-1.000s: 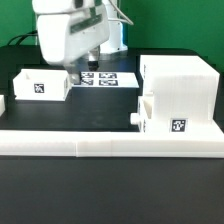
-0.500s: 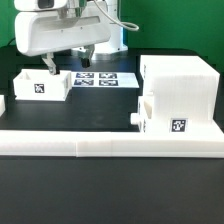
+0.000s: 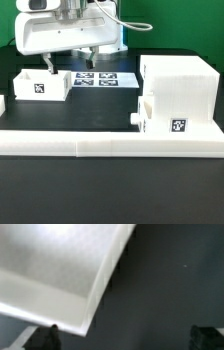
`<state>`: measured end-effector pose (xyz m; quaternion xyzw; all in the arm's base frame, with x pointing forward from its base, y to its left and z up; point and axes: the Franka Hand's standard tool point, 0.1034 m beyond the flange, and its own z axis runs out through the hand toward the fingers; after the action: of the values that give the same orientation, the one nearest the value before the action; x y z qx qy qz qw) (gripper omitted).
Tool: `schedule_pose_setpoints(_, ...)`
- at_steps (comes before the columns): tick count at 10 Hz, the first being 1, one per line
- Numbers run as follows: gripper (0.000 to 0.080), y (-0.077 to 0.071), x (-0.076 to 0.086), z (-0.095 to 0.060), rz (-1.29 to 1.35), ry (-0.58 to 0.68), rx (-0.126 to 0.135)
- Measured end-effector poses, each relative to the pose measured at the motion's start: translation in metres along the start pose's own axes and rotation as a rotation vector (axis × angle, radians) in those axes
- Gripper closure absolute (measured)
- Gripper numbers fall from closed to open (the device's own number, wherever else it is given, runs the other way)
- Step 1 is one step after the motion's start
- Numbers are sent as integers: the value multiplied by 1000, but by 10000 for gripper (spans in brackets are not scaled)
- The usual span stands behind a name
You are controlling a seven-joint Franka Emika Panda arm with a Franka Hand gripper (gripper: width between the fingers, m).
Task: Assemble drawer
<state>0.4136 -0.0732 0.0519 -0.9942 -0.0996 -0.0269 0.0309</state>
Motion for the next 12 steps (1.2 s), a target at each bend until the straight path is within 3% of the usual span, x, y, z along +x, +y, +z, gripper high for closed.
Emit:
schedule_pose_setpoints(4,150,13,-23,18,266,-25,12)
schedule_pose_setpoints(8,150,8,-35,40,257,-17,0)
schedule_pose_setpoints(11,150,9,-35,43,229,12,-19)
schedule_pose_setpoints(12,238,8,-37,44,227,12,-20)
